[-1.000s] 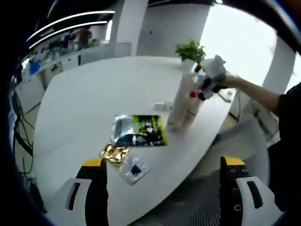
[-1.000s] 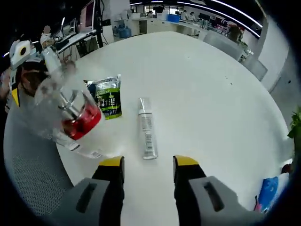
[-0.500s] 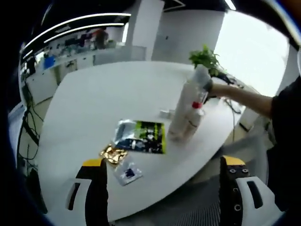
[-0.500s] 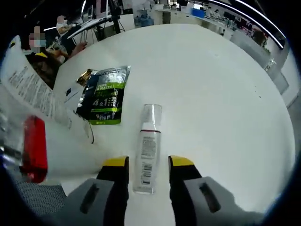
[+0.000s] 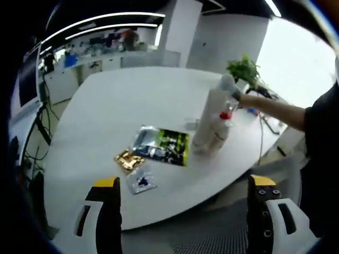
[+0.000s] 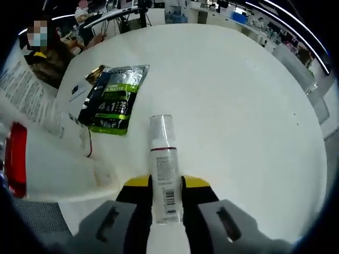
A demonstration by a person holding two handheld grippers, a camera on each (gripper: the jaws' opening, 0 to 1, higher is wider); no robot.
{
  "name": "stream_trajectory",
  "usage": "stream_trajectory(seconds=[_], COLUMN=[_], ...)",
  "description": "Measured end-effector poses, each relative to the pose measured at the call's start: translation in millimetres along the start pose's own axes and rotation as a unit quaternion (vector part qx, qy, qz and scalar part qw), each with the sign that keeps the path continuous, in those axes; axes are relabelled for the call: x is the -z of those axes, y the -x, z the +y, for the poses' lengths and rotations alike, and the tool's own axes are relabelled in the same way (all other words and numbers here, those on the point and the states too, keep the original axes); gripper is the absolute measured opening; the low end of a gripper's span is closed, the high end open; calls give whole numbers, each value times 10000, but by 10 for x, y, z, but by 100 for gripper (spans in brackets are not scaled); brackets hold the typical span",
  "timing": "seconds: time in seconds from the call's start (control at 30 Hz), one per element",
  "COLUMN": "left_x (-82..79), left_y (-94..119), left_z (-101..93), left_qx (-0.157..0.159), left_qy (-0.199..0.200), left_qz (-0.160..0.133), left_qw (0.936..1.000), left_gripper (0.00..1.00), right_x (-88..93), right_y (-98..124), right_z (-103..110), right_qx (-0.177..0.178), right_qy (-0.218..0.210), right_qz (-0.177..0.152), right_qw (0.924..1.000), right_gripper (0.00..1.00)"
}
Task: Arrange the skincare products in the storage area until every visible bottle or jar stands upright without overlapping.
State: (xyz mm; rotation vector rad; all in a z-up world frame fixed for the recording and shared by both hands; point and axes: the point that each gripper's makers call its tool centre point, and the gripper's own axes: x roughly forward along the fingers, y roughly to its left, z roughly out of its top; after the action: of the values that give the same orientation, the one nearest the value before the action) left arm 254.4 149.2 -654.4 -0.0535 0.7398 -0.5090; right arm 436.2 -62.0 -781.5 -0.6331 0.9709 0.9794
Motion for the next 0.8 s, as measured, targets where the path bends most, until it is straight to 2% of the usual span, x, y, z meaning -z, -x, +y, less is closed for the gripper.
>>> stream_trajectory(seconds=[0.1, 0.23, 0.43, 0.5, 0.63, 0.8], left_x=[6, -35, -97, -117, -147, -191], left_y=[9, 44, 40, 38, 42, 45], left_z=[23, 75, 73, 71, 65, 119], left_qx=[54, 102, 328, 403, 603, 798], left_qy=[-26, -99, -239, -281, -329, -435], left_qz=[-15, -63, -165, -206, -281, -334], left_qw=[10000, 9999, 9990, 9986, 9972, 9953], left_gripper=[97, 97, 97, 97, 97, 97], right_x=[14, -7, -16, -11, 15, -17], right_y=[23, 153, 482, 614, 894, 1302], right_z=[-2, 14, -38, -64, -69, 6], right_qx=[51, 177, 577, 760, 1109, 1491], right_qy=[-271, -308, -683, -924, -1104, -1347], right_qz=[-54, -377, -832, -1054, -1299, -1772], right_qw=[9996, 9987, 9925, 9872, 9791, 9634], right_gripper=[20, 19, 19, 19, 19, 19])
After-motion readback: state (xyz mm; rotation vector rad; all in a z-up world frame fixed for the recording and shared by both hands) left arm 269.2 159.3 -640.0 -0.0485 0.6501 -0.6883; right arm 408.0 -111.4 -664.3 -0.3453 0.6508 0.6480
